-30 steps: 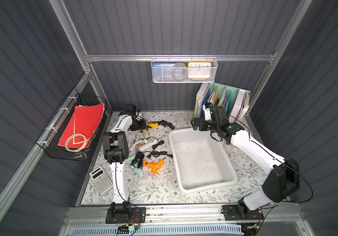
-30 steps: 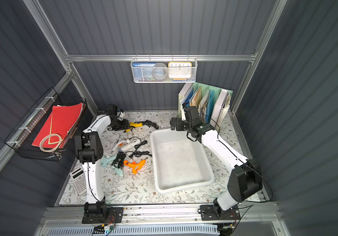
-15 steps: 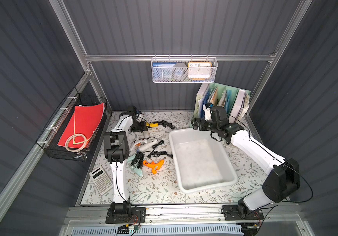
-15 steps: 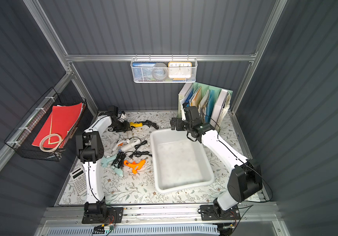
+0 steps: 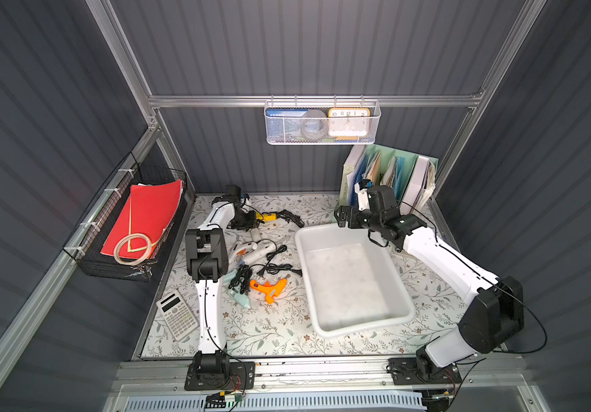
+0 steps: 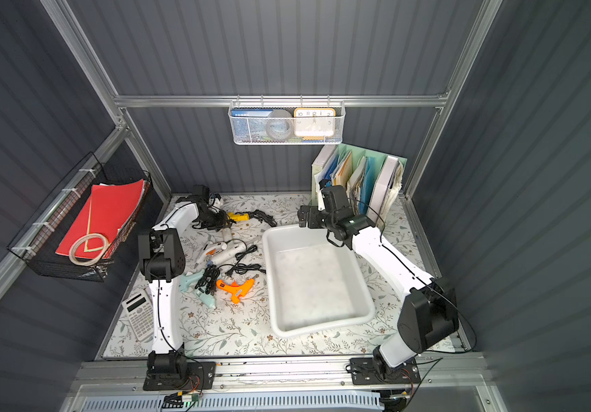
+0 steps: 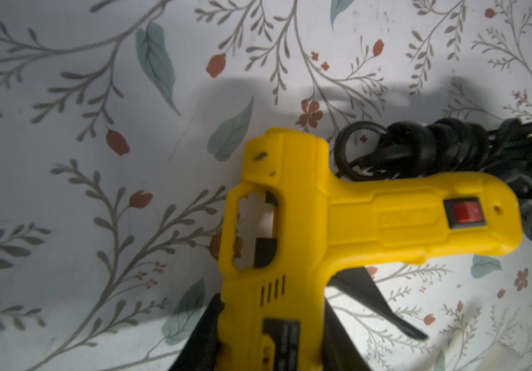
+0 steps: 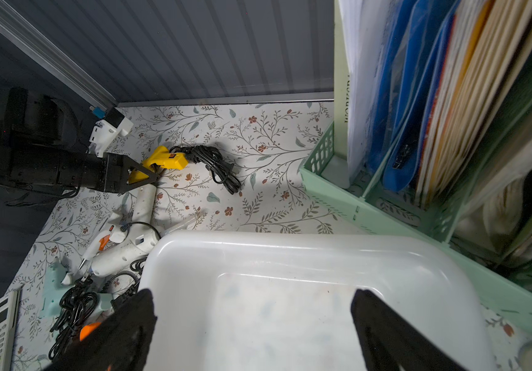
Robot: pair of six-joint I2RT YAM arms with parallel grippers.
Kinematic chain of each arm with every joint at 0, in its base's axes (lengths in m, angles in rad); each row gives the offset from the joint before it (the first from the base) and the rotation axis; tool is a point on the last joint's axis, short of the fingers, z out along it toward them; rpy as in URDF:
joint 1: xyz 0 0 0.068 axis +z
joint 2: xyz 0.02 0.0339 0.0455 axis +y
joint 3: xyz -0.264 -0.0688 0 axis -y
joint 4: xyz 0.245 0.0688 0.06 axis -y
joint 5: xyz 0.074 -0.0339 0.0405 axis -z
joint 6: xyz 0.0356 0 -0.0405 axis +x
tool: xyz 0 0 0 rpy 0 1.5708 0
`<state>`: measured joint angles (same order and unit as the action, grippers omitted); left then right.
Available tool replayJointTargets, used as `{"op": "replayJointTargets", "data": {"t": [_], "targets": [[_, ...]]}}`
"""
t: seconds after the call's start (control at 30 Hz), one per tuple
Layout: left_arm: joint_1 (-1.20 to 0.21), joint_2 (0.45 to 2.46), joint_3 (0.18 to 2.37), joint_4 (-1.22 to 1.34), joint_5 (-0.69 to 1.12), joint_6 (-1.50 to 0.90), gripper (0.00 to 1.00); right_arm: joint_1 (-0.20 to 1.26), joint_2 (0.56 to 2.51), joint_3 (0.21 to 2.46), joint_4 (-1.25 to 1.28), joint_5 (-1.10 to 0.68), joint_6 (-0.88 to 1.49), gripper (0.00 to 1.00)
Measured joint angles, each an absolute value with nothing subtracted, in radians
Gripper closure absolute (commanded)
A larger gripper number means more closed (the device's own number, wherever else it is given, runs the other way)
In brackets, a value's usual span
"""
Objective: Put the hot melt glue gun into the storage box
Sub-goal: Pick up the hot melt adhesive gun from the center of the board.
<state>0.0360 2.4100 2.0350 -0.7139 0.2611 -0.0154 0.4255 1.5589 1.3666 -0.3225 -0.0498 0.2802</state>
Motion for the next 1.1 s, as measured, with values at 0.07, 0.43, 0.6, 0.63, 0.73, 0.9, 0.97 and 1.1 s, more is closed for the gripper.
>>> {"op": "replayJointTargets", "data": {"t": [0.07,0.43,0.6,0.63,0.73,0.9,0.97,1.1], "targets": [[0.035,2.405,2.025,-0.705,0.256,-0.019,1.00,0.426,1.561,1.367,-0.323,-0.054,0.280,0.01],[0.033,2.112,1.722,-0.490,0.094,-0.071,1.00,0.426,1.562,1.361,-0.309,-0.087,0.280,0.01],[0.033,1.946,1.636,-0.366,0.062,-0.104,1.00,0.426,1.562,1.361,-0.300,-0.086,0.280,0.01],[0.033,1.916,1.627,-0.339,0.057,-0.110,1.00,0.426,1.562,1.361,-0.300,-0.085,0.280,0.01],[0.032,1.851,1.610,-0.284,0.055,-0.130,1.00,0.426,1.558,1.361,-0.300,-0.078,0.279,0.01],[0.016,1.769,1.599,-0.242,0.056,-0.150,1.00,0.426,1.517,1.360,-0.300,-0.053,0.274,0.01],[-0.007,1.735,1.594,-0.228,0.059,-0.152,1.00,0.426,1.486,1.359,-0.300,-0.041,0.271,0.01],[-0.063,1.676,1.571,-0.194,0.097,-0.154,1.00,0.426,1.422,1.359,-0.298,-0.025,0.261,0.01]]}}
